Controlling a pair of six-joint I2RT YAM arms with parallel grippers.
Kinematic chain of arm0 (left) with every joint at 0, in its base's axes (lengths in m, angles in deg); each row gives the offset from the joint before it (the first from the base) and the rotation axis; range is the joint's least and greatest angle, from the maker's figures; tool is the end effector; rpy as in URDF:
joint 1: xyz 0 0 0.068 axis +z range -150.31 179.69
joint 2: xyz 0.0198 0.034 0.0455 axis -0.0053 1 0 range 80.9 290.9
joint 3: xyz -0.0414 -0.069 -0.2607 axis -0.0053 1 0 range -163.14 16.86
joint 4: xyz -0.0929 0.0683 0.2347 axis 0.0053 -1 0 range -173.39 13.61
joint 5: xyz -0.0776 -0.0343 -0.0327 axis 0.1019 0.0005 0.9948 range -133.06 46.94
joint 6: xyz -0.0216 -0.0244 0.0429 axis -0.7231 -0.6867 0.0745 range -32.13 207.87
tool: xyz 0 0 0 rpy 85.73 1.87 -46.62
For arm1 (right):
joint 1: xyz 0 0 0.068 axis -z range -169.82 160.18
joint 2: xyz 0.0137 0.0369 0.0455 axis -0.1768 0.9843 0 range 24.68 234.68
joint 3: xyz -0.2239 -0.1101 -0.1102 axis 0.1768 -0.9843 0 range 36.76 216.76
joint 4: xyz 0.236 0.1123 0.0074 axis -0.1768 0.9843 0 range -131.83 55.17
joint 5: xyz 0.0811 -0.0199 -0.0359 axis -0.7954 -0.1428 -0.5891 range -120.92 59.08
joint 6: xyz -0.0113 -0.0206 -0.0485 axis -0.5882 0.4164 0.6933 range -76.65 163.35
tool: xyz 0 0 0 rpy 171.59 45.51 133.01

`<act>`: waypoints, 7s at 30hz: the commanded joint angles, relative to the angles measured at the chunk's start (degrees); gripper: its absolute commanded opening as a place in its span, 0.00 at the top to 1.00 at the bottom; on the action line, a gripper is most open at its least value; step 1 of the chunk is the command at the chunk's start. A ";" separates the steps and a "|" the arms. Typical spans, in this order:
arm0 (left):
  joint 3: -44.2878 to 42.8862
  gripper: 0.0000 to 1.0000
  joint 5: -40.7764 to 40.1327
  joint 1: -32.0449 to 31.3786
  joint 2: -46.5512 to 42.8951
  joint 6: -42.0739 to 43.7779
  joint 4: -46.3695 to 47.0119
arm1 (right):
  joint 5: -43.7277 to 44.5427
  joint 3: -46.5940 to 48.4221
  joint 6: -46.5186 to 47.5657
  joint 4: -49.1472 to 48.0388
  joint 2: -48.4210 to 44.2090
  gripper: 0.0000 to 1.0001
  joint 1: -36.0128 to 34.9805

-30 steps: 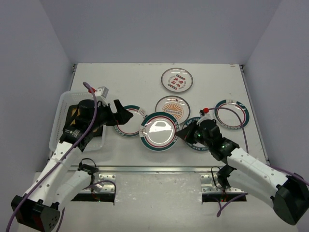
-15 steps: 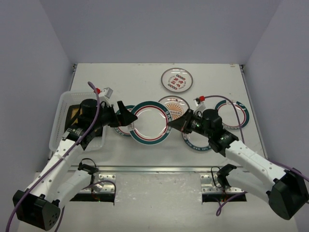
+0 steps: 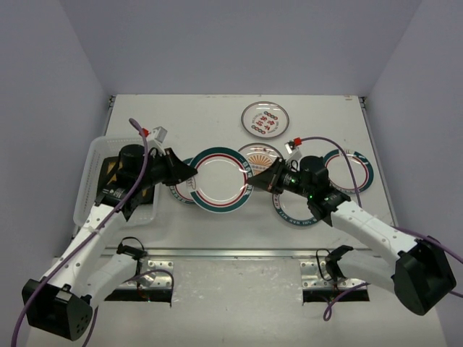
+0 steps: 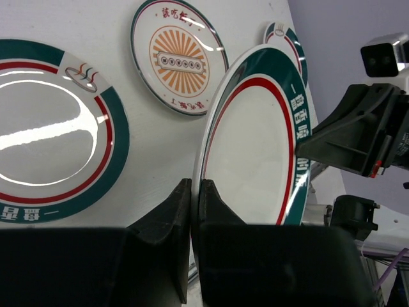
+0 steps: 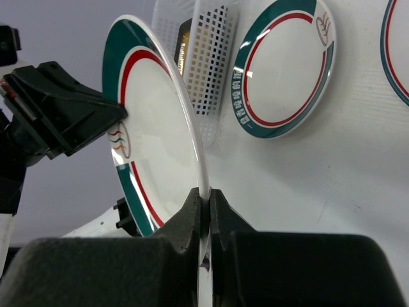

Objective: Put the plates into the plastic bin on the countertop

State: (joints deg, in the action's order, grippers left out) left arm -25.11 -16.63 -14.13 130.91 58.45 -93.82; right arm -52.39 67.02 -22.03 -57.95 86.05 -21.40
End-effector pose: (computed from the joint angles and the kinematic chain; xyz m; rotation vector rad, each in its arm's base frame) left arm 0.1875 -0.0624 0.2954 0.0233 2.0936 -0.9342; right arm 0.1957 0.1356 0.2423 0.3154 2.0816 1.4593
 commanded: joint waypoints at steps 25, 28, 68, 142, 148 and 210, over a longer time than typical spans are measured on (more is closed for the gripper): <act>-20.40 1.00 -48.55 28.21 3.20 -12.59 -16.92 | -6.69 5.58 9.70 -0.82 14.60 0.04 6.46; -17.25 1.00 -41.57 33.45 4.44 -11.98 -12.83 | -9.04 2.38 10.06 -2.75 14.83 0.04 6.34; -12.35 0.00 -39.01 37.79 -3.04 -4.09 -18.92 | 26.18 18.02 -13.92 -3.25 51.02 0.14 -12.37; 0.31 0.45 -26.00 50.66 5.00 -8.74 -8.16 | -18.07 10.08 17.48 6.73 12.90 0.01 24.35; -3.43 0.00 -24.69 50.57 7.70 -3.06 -13.86 | -19.93 13.81 16.80 7.69 19.03 0.01 28.51; -7.51 0.00 9.33 26.01 6.42 4.77 -1.27 | -23.31 86.90 7.67 21.75 91.00 0.89 35.06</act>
State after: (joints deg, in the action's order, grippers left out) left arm -32.81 -9.11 12.58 138.64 63.54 -100.19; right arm -73.56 154.52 -10.38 -31.21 176.18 14.30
